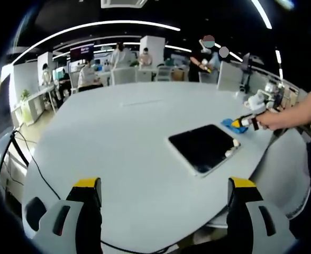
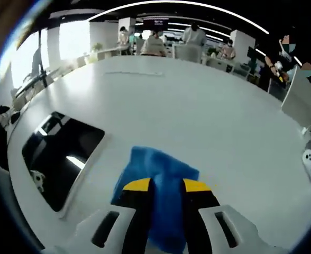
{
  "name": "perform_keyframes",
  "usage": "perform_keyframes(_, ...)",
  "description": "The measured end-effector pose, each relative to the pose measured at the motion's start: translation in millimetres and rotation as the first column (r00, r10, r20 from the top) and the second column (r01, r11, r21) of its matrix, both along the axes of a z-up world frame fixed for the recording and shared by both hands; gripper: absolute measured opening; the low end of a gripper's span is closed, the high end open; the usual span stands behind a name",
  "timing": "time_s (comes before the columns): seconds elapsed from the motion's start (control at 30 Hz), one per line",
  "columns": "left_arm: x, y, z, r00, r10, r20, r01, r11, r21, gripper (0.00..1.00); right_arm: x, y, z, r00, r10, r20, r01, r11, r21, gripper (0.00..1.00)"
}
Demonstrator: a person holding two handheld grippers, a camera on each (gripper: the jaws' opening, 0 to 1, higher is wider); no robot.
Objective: Wipe the mirror surface with the cleaning cloth until all visible marks leave the cleaned area.
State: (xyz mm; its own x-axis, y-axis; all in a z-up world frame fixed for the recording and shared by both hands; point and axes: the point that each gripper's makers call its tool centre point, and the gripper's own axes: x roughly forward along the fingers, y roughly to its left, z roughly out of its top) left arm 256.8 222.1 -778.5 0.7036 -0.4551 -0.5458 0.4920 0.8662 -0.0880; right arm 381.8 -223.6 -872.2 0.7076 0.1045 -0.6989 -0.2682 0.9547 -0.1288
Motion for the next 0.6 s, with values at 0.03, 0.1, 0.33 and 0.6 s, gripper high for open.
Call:
perform_keyframes(0.03,-0.3,-1,-0.5,1.000,-0.001,-0.001,0.001,1.000,0.000,1.00,-1,0,0.8,1.000,-0.005,0.001,0.005,1.000,-0.001,0.18)
perform_keyframes(0.1,-0.3,-2,0.4,1.000,-0.002,0.001,0.002,1.000,0.001,1.00,-2,0,0.1,1.000,-0.006,0.005,0.006,1.000,-0.009,0.18)
perform_keyframes(0.33,2.9,-3,5.8,1.000,0.002,0.010,-0.002,1.000,-0.005,1.00,-6,3,-6.7,0.998,0.014,-0.057,-0.016,0.999,-0.038,0.14)
perform_keyframes(0.6,8.9,1,1.2,1.000,-0.011,-0.001,0.011,1.000,-0.005,1.00,1,2,-2.3,0.998,-0.010,-0.054,0.007,0.999,-0.039,0.03)
